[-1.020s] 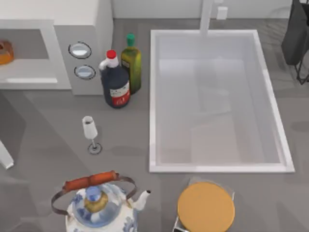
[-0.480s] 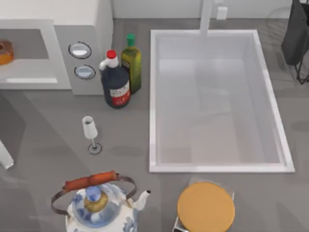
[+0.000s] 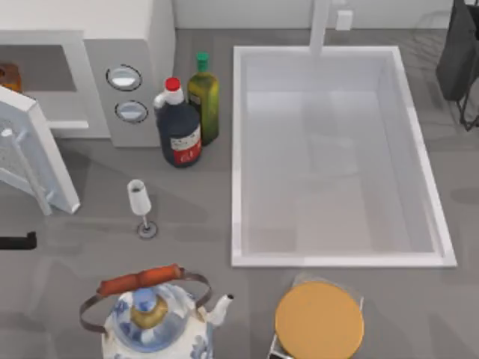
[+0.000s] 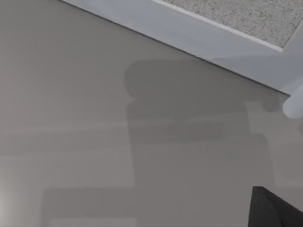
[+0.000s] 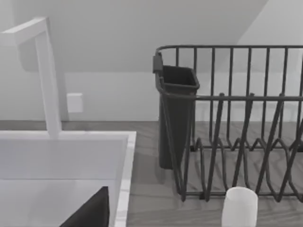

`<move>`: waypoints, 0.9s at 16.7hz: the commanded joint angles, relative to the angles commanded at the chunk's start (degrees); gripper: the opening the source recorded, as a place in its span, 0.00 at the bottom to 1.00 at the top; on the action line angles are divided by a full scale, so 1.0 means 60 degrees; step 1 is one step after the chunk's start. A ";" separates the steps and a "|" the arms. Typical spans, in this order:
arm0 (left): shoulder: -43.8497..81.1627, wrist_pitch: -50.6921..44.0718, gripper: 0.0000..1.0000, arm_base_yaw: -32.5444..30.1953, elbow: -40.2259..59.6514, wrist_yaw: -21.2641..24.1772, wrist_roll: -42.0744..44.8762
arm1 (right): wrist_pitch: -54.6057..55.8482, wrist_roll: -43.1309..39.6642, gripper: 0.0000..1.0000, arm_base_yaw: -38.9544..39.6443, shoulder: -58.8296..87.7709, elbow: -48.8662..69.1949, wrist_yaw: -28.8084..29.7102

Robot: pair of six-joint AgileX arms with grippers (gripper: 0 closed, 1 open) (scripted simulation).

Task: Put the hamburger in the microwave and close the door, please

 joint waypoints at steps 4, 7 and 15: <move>-0.0446 0.0040 0.00 -0.0643 -0.0274 -0.0614 -0.0635 | 0.0000 0.0000 1.00 0.0000 0.0000 0.0000 0.0000; -0.0403 0.0036 0.00 -0.0609 -0.0237 -0.0577 -0.0628 | 0.0000 0.0000 1.00 0.0000 0.0000 0.0000 0.0000; 0.2394 0.1200 0.00 -0.0756 0.1455 -0.0723 -0.0769 | 0.0000 0.0000 1.00 0.0000 0.0000 0.0000 0.0000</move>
